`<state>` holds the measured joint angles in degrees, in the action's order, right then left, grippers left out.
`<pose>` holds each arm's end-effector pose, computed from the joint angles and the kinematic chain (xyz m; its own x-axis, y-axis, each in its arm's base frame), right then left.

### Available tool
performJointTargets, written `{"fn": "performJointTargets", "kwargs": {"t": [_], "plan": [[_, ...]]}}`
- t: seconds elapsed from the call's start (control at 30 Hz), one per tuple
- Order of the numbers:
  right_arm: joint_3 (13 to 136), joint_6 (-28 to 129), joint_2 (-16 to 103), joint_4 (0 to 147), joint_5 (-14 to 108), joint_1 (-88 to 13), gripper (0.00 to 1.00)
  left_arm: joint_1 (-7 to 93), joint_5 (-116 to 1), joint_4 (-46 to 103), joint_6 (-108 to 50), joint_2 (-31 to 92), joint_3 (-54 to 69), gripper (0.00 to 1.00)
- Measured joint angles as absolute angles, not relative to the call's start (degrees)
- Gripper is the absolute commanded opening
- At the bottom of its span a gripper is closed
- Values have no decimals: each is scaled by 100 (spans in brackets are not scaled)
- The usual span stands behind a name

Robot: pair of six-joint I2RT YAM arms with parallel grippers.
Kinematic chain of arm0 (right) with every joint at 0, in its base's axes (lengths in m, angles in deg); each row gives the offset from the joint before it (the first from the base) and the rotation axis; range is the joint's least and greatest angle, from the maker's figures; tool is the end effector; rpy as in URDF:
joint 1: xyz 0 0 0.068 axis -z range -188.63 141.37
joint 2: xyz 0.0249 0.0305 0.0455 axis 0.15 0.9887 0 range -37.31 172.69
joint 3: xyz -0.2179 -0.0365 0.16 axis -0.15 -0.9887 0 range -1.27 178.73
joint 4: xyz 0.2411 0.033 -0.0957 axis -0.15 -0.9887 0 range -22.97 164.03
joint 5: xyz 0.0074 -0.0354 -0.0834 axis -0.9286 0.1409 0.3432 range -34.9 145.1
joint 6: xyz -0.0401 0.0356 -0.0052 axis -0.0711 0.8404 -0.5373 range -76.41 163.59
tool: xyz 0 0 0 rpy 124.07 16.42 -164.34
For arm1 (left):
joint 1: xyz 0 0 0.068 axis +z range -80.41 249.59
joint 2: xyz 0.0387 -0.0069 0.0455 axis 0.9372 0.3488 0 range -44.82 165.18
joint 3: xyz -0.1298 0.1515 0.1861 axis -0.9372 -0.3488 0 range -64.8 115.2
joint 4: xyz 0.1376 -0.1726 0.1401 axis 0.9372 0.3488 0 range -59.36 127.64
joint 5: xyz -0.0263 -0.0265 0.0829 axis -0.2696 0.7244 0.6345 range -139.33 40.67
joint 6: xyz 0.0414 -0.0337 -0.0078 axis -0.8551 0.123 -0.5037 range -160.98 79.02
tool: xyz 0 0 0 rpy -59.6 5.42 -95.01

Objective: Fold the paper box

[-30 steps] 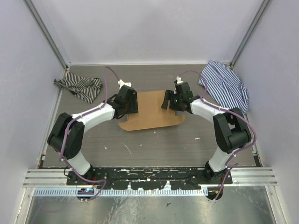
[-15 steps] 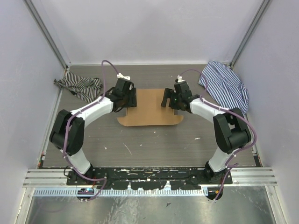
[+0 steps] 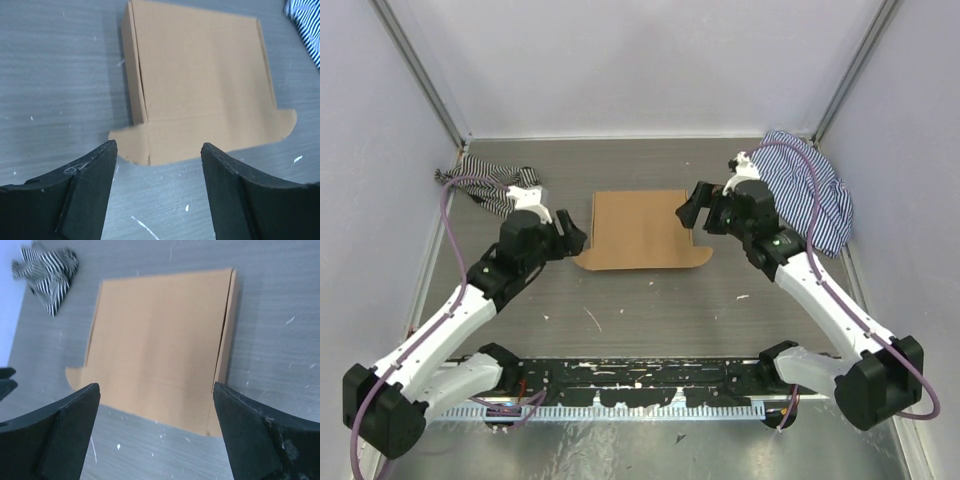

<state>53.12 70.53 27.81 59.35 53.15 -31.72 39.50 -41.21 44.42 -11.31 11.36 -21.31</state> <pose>0.2385 0.1031 0.3193 -0.5424 0.2608 -0.7986 -0.1959 0.8851 0.4221 0.1955 -0.1075 0.2888 -0.5266 -0.2613 -0.8089 0.1452 0.9099 -0.3885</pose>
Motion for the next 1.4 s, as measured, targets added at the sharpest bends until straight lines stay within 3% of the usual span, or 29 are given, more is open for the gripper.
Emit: {"fn": "performJointTargets", "kwargs": {"t": [0.23,0.63,1.4], "plan": [[4591,6895,2986,5489,5103,-3408,100,3950,-4567,4562,-1068,1484,-2437,76],[4923,6749,3721,5115,5300,-3469,100,3854,-4947,4632,-1099,2441,-2149,76],[4956,6613,4418,5183,5394,-3515,100,3701,-4364,4547,-1669,3613,-1683,79]]}}
